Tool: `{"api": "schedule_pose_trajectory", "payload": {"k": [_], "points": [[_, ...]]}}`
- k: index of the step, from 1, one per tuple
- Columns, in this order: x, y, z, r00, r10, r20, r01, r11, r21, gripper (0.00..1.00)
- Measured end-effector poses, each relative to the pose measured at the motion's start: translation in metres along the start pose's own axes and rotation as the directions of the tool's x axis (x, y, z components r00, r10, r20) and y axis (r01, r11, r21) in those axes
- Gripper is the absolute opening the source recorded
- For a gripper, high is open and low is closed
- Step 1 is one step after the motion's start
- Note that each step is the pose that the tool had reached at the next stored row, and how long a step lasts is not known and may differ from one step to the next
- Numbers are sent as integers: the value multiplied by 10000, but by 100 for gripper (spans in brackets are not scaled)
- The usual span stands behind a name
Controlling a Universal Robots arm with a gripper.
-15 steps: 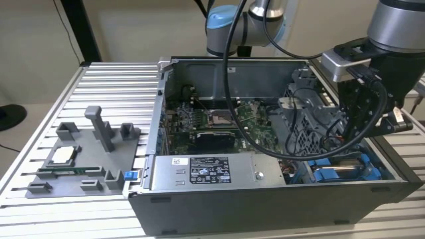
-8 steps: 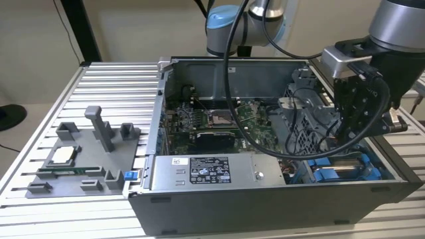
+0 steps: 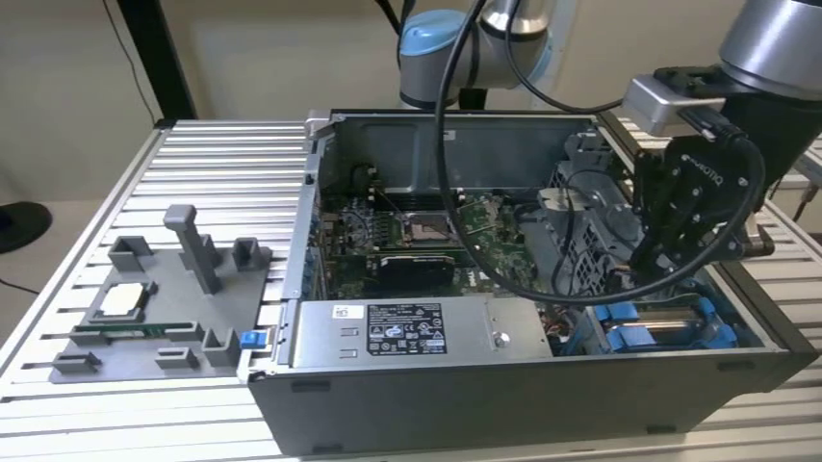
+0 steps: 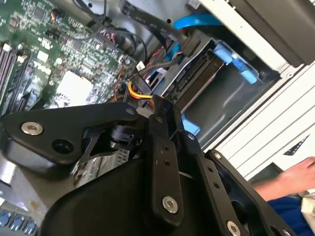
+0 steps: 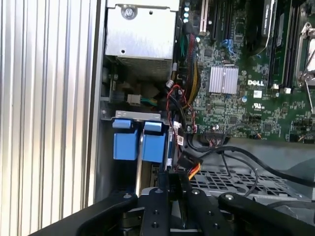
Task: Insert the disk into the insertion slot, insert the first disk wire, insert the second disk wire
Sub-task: 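Insert the first disk wire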
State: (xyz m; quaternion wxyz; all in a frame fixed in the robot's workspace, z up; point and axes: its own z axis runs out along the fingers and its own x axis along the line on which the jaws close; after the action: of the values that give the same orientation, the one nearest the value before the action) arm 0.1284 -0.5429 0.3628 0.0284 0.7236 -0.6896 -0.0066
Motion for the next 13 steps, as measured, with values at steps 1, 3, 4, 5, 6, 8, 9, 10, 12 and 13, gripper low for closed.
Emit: {"api": "schedule_pose_trajectory", "payload": {"k": [1, 3, 4, 5, 6, 8, 9, 10, 12, 13], "points": [[0, -6, -3, 10000, -4, 6, 4, 9999, -137, 0], [1, -24, -12, 10000, -12, 17, 12, 9994, -360, 0], [2, -35, -18, 10000, -15, 23, 16, 9989, -473, 0], [3, -45, -25, 10000, -18, 28, 20, 9983, -578, 0], [3, -56, -32, 10000, -21, 33, 23, 9977, -677, 0], [5, -83, -49, 10000, -25, 39, 28, 9966, -826, 0], [7, -106, -53, 10000, -26, 40, 29, 9963, -861, 0], [8, -132, -54, 10000, -27, 45, 30, 9962, -869, 0], [13, -189, -56, 10000, -27, 53, 32, 9962, -869, 0], [14, -208, -57, 10000, -27, 59, 32, 9962, -869, 0]]}}
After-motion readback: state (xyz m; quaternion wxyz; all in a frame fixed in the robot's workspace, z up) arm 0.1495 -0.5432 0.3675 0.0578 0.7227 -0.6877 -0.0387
